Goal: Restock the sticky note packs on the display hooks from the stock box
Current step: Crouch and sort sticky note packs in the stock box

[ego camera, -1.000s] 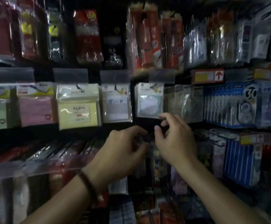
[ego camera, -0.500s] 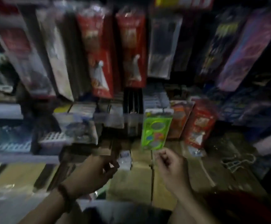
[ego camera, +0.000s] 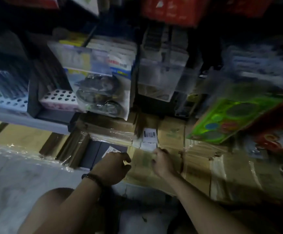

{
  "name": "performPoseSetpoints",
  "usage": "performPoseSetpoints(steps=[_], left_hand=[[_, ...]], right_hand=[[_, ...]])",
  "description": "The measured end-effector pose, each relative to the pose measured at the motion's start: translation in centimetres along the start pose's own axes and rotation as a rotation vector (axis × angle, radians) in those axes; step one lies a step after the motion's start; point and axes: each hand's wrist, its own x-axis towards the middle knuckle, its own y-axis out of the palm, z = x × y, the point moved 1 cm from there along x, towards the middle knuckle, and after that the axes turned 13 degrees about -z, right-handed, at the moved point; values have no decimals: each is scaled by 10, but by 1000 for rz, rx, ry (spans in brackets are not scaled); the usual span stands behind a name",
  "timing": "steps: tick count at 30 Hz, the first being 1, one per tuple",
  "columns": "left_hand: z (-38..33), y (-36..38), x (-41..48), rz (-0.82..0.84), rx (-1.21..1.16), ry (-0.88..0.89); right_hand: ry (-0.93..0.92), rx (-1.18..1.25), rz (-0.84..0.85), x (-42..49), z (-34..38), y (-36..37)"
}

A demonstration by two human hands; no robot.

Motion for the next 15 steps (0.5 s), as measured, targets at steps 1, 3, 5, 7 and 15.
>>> performPoseSetpoints(steps=[1,3,5,7,15], left_hand=[[4,2,1,14,2,-31],[6,2,2,37,2,-78],[2,0,3,44,29,-89],[-5,-2,4,62,37,-95],[-23,1,-4,175,147,-138]], right_hand=[[-46,-69,-5,16,-1,11],[-77,-198,18,46,-2,31],[-150,-376,54,73,-3,48],[-217,-491,91,94,-6,62],[-299,-617,145,120,-22,84]])
